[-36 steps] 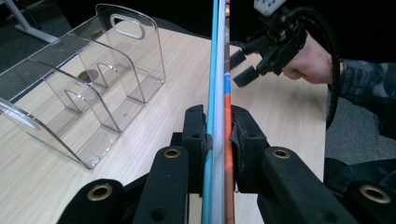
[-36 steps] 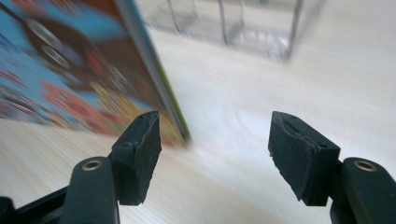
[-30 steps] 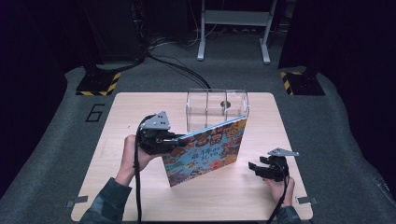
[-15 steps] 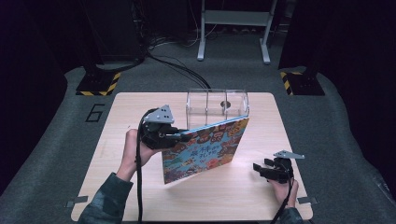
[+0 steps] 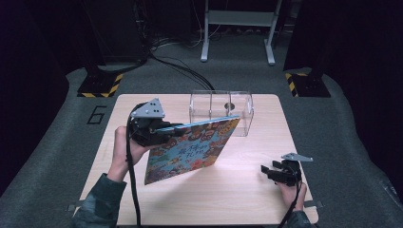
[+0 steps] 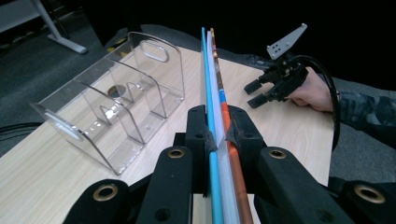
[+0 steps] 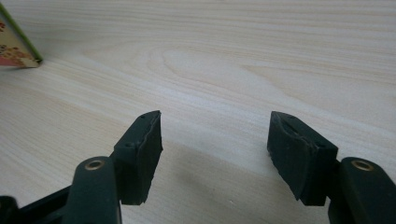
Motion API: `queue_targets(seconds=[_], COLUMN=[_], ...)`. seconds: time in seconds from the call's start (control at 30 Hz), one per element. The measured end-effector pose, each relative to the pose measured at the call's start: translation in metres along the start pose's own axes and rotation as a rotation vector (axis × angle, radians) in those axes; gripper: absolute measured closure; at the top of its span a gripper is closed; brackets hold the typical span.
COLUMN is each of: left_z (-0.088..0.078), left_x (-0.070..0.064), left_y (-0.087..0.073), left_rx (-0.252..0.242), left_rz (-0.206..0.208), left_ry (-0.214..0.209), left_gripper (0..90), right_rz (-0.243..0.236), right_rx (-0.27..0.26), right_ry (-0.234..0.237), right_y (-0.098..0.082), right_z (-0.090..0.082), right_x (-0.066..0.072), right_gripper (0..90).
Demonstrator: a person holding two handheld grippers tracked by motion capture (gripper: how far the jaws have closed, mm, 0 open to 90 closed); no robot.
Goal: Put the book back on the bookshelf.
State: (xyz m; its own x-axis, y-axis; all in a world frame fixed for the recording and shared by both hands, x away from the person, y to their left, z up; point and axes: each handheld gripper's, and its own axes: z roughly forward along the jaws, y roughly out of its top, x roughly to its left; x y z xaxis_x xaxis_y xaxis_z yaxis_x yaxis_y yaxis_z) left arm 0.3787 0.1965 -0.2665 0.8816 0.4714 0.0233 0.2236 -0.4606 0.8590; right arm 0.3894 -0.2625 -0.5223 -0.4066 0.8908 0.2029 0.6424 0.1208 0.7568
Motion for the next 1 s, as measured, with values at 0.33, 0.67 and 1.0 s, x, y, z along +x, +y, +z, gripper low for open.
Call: queue_targets(seconds=[0.33,0.67,1.0], left_z=[-0.013,-0.024,-0.032], left_x=[0.005,0.013,0.025], left_y=[0.003,0.005,0.009], left_rx=[-0.031,-0.064,-0.092], left_rz=[-0.004,-0.018,-0.044], left_ry=[0.013,0.038,0.084], left_gripper=[80.2,80.2,80.3], right_rz=[-0.013,-0.015,-0.025], right_rx=[-0.005,-0.009,-0.020], right_ry=[-0.020,-0.049,-0.054], right_y=[0.000,0.000,-0.001], right_z=[0.001,0.004,0.004], right_x=[-0.003,-0.005,-0.005], right_gripper=[34.4,34.0,34.2])
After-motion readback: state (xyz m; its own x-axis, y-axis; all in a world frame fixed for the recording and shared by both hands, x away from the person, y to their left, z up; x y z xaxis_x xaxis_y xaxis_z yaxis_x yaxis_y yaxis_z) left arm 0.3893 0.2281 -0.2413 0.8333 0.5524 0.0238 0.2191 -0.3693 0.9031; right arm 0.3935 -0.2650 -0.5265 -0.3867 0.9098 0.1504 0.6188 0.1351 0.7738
